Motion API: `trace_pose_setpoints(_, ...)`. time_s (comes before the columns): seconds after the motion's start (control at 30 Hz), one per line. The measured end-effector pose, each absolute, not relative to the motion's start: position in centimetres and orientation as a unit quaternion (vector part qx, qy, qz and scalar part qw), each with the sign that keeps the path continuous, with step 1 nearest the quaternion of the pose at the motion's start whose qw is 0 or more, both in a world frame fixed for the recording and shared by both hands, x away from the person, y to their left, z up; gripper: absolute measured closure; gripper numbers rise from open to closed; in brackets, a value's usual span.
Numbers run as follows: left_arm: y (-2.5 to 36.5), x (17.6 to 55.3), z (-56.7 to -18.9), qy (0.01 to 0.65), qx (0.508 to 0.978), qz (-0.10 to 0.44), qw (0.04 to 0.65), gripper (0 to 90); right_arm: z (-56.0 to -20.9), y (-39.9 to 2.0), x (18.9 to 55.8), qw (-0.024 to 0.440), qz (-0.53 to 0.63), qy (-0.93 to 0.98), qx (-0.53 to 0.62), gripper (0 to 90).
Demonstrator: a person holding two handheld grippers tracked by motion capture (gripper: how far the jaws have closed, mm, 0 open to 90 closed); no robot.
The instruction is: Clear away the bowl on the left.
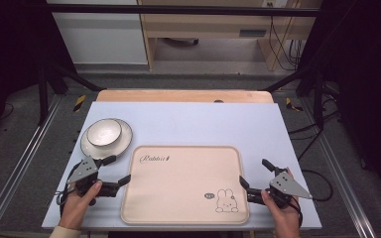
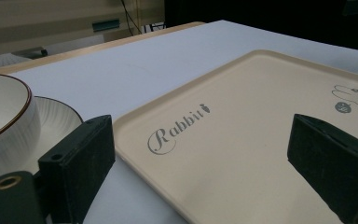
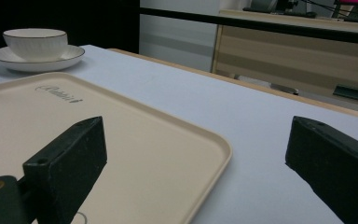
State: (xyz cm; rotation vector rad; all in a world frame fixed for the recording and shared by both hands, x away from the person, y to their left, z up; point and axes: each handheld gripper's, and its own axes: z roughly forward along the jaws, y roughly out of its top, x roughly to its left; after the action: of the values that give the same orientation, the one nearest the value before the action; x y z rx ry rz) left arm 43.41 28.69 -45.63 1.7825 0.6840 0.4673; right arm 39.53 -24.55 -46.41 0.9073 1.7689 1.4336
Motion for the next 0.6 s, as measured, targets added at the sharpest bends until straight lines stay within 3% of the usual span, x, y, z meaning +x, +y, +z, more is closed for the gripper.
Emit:
trace_pose_setpoints(0.37,28.8,43.1,-45.6,0.300,0.770,0.195,0.528,7.6,-46.3,-24.0,39.4,0.347,0.545,0.681,0.346,5.8)
trace_pose_setpoints(0.6,29.6,44.8,-44.2,0.328,0.762,0.201,0.521,8.4,-46.1,-24.5,39.2,0.349,0.548,0.675,0.348,5.6)
